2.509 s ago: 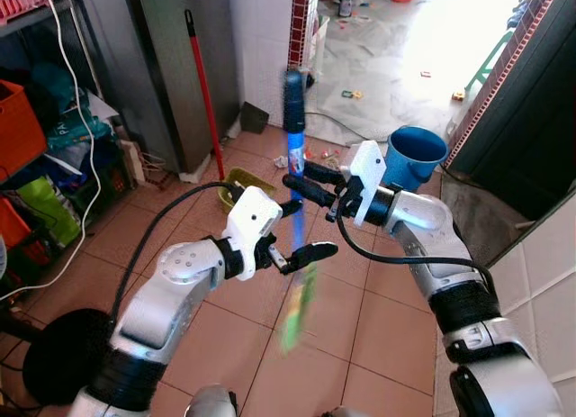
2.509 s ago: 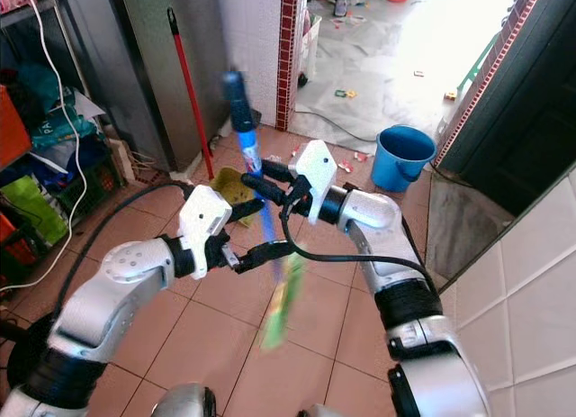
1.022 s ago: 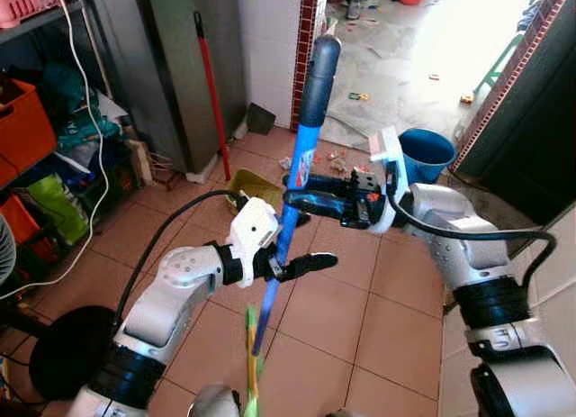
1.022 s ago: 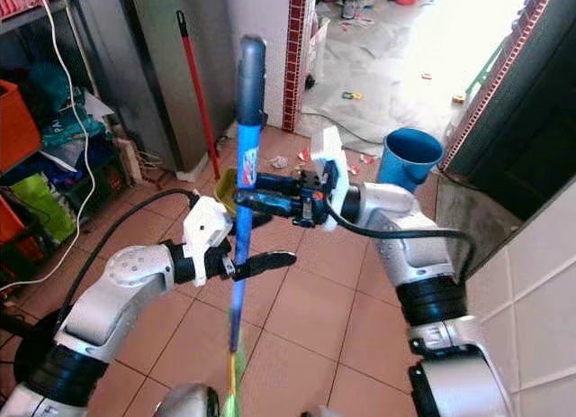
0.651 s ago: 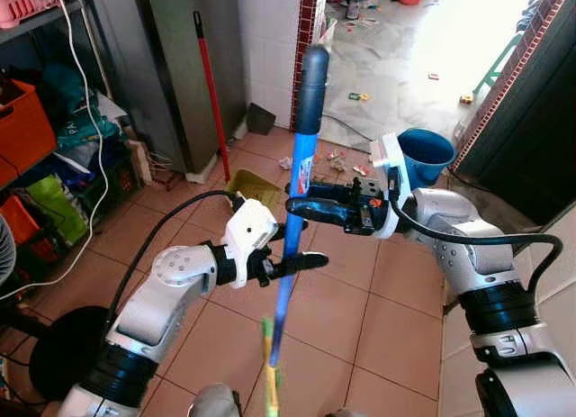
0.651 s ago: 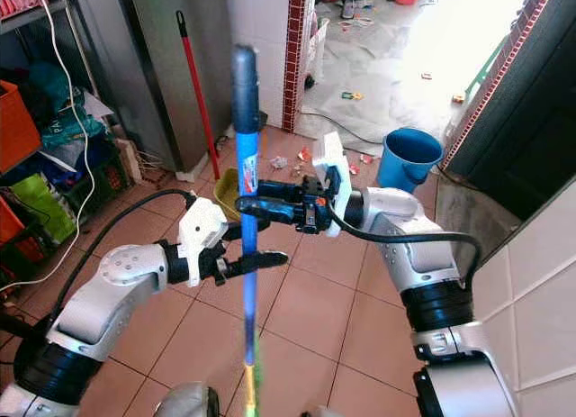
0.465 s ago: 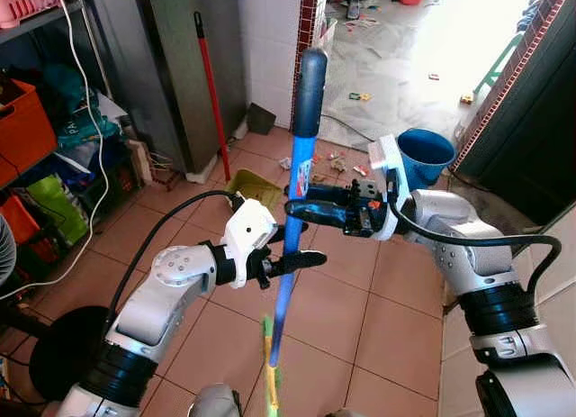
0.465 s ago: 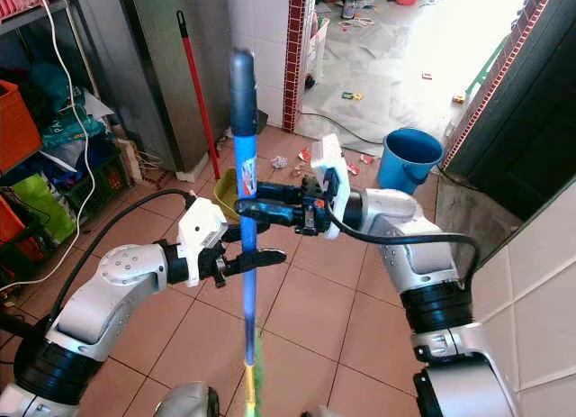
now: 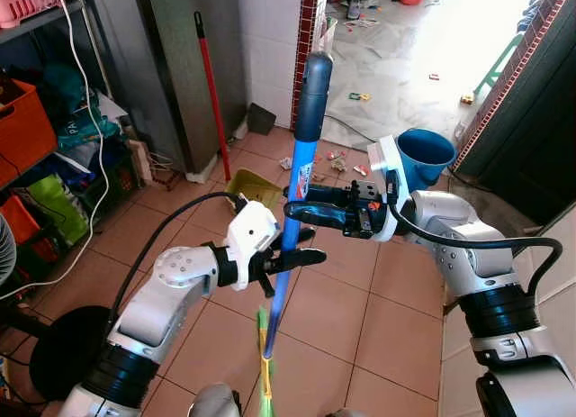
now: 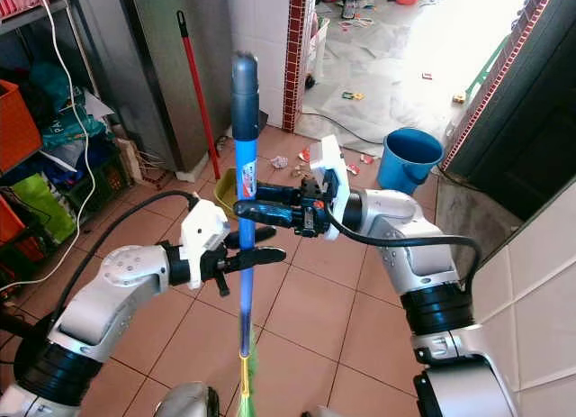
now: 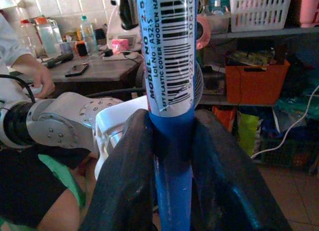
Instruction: Sweep floor
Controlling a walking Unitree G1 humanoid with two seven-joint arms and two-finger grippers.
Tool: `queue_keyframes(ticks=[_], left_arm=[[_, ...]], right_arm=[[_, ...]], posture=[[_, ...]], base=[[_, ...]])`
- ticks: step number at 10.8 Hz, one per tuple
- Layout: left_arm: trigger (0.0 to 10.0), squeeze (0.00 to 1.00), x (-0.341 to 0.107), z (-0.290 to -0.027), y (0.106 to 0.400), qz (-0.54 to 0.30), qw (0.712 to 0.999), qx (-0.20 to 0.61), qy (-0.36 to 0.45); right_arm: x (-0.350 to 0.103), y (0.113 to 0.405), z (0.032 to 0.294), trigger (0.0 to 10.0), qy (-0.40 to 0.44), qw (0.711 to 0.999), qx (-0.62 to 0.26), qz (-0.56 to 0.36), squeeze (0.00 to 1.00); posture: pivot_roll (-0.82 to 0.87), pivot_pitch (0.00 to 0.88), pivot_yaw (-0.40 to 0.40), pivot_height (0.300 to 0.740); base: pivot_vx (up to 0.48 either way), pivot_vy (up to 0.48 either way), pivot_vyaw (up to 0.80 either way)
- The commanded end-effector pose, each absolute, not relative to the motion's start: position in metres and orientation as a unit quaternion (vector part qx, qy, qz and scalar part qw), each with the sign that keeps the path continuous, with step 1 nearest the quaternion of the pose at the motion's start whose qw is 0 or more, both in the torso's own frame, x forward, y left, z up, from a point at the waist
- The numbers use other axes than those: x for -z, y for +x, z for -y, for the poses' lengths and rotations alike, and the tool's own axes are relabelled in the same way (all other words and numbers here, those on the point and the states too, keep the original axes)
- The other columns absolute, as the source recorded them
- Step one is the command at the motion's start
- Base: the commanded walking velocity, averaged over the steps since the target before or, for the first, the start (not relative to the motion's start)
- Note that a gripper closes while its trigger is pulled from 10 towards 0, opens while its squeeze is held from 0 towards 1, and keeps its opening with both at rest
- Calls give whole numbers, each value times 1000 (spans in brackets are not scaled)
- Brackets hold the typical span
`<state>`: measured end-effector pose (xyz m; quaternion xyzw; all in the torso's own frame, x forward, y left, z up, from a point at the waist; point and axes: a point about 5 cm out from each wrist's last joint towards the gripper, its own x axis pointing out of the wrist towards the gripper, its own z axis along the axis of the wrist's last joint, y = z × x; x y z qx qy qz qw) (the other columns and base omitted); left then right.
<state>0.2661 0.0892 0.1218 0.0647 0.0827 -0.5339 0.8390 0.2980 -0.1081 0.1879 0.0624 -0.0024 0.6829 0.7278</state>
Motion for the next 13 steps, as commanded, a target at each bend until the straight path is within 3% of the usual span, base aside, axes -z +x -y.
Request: queue_keyframes(ticks=[1,7,8,9,10,11,13], left_arm=[[0,0,-123,-91,269,-79,845,524,75],[0,0,-122,-89,270,-75,848,520,74],[0,0,-121,-90,272,-67,857,505,77],[0,0,-119,-91,272,-69,858,502,84],[0,0,-117,-94,274,-67,864,490,95],[0,0,-117,-96,277,-63,871,476,98],[0,0,-118,-105,295,-49,905,405,120]], right_arm=[[-196,294,105,0,57,715,-696,21,0],[-192,291,103,0,52,711,-701,13,0],[-188,291,101,10000,52,719,-693,3,1000],[-186,293,102,10000,38,731,-681,4,1000],[-182,303,105,10000,13,777,-629,9,1000],[-183,305,107,10000,4,791,-611,19,1000],[-183,308,110,10000,0,833,-551,37,1000]], posture=[[48,0,-17,740],[45,0,-22,740],[48,0,-23,740],[48,0,-26,740],[47,0,-28,740],[46,0,-29,740],[43,0,-29,740]], base=[[0,0,0],[0,0,0],[0,0,0],[0,0,0],[0,0,0],[0,0,0],[0,0,0]])
